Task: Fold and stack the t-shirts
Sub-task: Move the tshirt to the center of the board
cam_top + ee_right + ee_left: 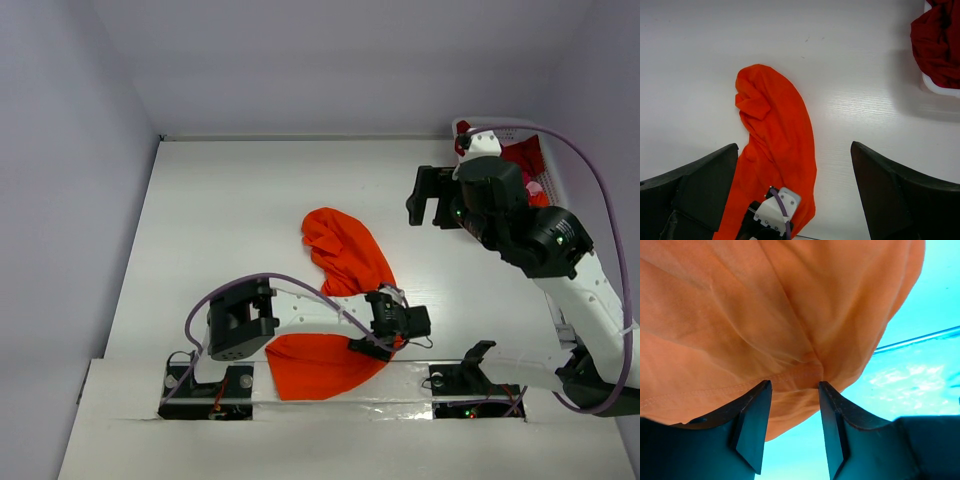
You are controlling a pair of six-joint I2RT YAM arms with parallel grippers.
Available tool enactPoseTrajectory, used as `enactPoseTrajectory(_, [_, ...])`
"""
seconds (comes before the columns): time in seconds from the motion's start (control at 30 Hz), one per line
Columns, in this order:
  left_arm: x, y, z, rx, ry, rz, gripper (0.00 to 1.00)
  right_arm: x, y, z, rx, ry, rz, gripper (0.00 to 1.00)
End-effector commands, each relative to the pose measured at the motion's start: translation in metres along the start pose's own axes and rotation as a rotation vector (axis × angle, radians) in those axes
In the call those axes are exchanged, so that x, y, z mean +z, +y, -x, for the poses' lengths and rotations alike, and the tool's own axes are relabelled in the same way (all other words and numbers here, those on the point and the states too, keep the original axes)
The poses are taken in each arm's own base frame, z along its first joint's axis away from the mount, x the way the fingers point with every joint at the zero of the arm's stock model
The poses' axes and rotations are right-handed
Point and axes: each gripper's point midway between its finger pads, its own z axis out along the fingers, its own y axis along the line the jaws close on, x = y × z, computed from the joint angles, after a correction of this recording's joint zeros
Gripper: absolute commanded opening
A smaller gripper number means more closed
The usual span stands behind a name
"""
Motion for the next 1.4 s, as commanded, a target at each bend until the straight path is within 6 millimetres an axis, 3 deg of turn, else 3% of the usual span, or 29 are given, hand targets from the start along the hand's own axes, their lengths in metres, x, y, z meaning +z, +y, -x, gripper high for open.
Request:
enactPoseTrajectory(0.0, [-0.019, 0.0, 0.009, -0.009, -0.033, -0.008, 0.39, -0.004, 0.004, 0.012, 0.021, -0.05, 0.027, 1.0])
enactPoseTrajectory(0.1, [-0.015, -0.002, 0.007, 0.005, -0.019, -0.004, 0.44, -0.004, 0.004, 0.012, 0.02, -0.051, 0.028, 1.0])
enactPoseTrajectory(0.53, [0.005, -0.011, -0.007, 0.086, 0.039, -0.008, 0.43, -0.003, 0.003, 0.013, 0.017, -0.058, 0.024, 1.0])
enactPoseTrajectory(0.97, [-0.013, -0.021, 0.0, 0.088, 0.02, -0.077, 0.44, -0.003, 0.003, 0.011, 0.014, -0.056, 0.024, 1.0])
enactPoseTrajectory(1.37, [-0.013, -0.028, -0.005, 0.122, 0.038, -0.096, 0.44, -0.004, 0.003, 0.013, 0.017, -0.059, 0.024, 1.0])
